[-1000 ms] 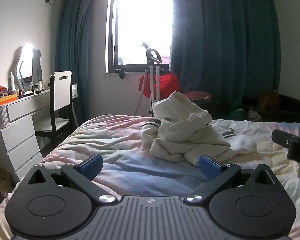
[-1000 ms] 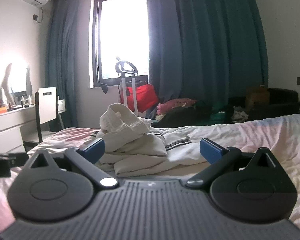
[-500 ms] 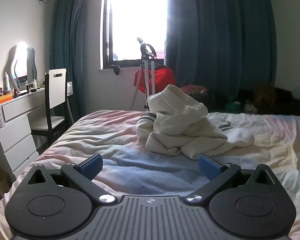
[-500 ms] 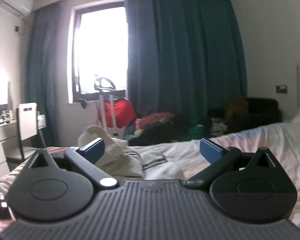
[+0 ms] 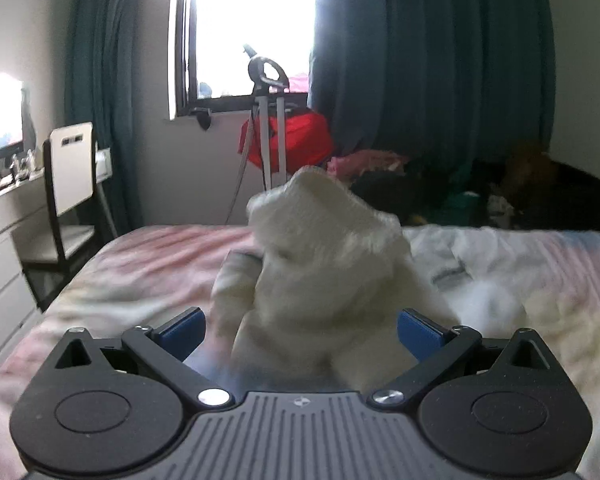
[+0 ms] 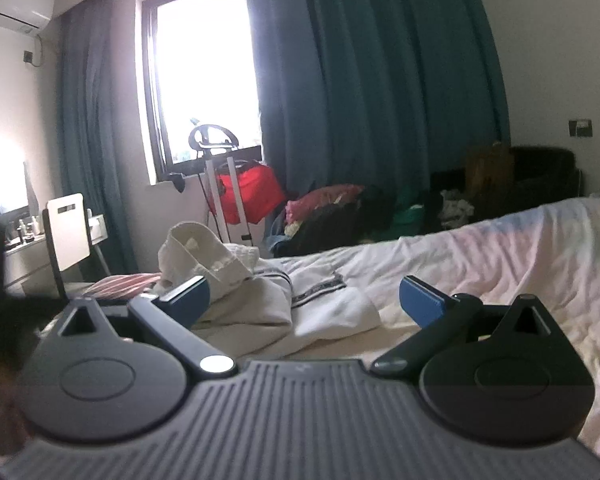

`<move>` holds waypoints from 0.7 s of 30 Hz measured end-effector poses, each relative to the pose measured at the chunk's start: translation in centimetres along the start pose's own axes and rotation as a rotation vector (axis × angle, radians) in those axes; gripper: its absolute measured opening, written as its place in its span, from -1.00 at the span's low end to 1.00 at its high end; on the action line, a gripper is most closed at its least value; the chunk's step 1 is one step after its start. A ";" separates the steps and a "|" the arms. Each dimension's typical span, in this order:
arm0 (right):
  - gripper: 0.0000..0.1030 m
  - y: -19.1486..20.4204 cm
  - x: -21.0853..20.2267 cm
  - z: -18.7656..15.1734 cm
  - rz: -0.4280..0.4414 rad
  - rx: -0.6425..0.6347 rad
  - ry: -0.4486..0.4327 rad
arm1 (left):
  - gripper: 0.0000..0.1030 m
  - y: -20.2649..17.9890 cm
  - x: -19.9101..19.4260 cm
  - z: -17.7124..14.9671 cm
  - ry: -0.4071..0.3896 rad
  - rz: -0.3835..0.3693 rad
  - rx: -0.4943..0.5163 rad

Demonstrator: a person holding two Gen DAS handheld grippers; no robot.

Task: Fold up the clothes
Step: 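Grasp the white sweatshirt's ribbed cuff with the left gripper and lift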

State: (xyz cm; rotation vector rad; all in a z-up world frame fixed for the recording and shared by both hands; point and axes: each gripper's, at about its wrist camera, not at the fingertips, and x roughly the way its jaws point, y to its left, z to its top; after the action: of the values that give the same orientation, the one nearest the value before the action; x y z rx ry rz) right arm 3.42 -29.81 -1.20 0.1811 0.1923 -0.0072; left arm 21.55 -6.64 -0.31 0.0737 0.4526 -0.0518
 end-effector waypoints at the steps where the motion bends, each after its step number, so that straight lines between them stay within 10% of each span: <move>1: 1.00 -0.1 0.5 -0.2 -0.001 -0.004 0.009 | 0.99 -0.6 1.9 1.1 -0.003 0.006 0.012; 16: 1.00 -3.7 9.7 -6.6 0.045 0.099 0.208 | 1.00 -4.7 24.9 9.2 0.127 0.269 -0.091; 21: 1.00 -2.6 10.9 -8.3 0.111 0.107 0.245 | 0.24 -1.8 25.1 9.4 0.159 0.312 -0.245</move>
State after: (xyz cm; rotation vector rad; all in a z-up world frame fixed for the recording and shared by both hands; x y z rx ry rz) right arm 12.48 -30.79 -11.75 0.2996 0.4265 0.1158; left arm 48.08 -10.07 -2.98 -0.0940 0.5984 0.3174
